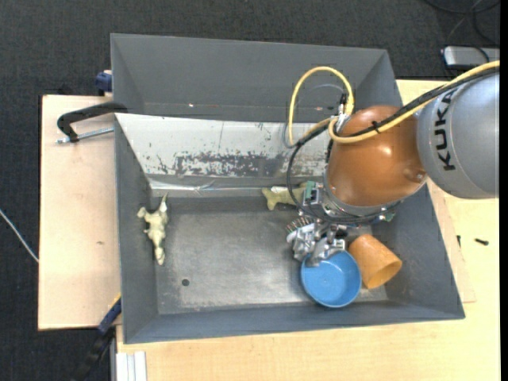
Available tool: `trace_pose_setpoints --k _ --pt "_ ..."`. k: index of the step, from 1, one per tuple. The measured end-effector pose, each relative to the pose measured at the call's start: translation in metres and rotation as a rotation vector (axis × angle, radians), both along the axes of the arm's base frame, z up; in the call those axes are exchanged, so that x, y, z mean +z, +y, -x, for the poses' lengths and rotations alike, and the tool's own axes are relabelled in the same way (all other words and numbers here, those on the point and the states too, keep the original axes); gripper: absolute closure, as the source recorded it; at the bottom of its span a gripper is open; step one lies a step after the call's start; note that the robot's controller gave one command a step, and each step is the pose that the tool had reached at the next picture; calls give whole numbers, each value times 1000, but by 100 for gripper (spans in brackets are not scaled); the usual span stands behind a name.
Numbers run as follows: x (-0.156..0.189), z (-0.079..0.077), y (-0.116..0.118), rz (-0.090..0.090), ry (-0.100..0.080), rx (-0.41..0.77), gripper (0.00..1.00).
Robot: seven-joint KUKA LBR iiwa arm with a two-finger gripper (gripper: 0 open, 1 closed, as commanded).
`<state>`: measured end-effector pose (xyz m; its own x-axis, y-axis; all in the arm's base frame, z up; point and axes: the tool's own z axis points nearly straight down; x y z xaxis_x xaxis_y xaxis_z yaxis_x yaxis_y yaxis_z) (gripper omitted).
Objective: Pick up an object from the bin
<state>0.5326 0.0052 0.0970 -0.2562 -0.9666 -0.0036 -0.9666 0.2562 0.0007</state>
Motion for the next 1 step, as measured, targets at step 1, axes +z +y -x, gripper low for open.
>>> trace_pose_setpoints --k 1 --pt "158 9 -6 3 -14 138 100"
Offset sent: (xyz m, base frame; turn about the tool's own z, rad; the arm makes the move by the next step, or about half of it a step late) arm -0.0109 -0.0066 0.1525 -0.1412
